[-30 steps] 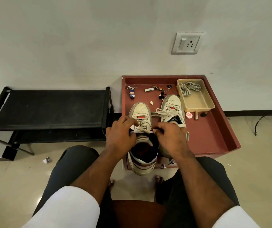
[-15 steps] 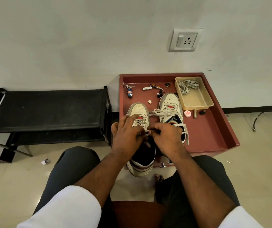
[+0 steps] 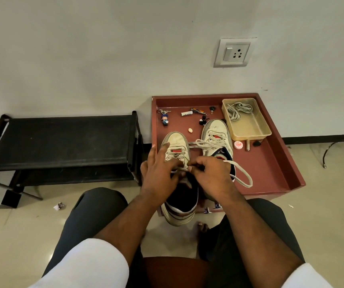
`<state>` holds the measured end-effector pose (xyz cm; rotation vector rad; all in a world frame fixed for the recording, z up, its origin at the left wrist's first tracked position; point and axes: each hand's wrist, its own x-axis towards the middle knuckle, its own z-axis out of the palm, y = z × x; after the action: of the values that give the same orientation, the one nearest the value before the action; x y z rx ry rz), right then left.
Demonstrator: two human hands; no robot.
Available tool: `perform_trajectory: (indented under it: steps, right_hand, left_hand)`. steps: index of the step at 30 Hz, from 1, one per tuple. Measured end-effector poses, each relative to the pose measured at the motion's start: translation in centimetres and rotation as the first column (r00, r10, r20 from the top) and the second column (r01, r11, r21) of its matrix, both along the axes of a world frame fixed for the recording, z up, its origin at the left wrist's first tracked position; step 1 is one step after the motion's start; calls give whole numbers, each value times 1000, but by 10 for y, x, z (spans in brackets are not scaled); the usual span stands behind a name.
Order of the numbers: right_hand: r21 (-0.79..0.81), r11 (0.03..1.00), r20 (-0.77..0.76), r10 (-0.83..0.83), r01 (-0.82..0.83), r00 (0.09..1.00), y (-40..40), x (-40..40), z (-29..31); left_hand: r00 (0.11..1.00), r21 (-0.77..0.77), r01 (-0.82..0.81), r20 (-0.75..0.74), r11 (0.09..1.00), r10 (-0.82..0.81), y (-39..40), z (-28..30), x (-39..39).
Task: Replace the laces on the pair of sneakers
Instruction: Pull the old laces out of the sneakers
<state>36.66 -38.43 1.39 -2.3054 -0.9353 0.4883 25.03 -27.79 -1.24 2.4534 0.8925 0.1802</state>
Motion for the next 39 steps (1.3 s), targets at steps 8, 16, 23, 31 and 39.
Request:
perform_trajectory:
  steps: [8,16,23,31,39]
  right_hand:
    - [40,999,-91,11,-7,996,2,5,-8]
    - [53,999,-86,13,-8,996,2,7,-10]
    - [69,997,-110,27,-20,994,2,9,-12]
    - [69,997,-112,32,-25,993,3,9,-17]
    - [99,995,-128,38,-26,991,2,8,-15]
  left_hand:
    - [510,-609,-411,463,678,725,18,12,-5]
    - [996,-96,-48,76,994,55,3,10,0]
    - [925,-221,-158,307,962,223,7,11,2]
    - [692,-401,-546,279,736,666,41,16,-16]
    - [989,-156,-42,130,987,63,4,6,3]
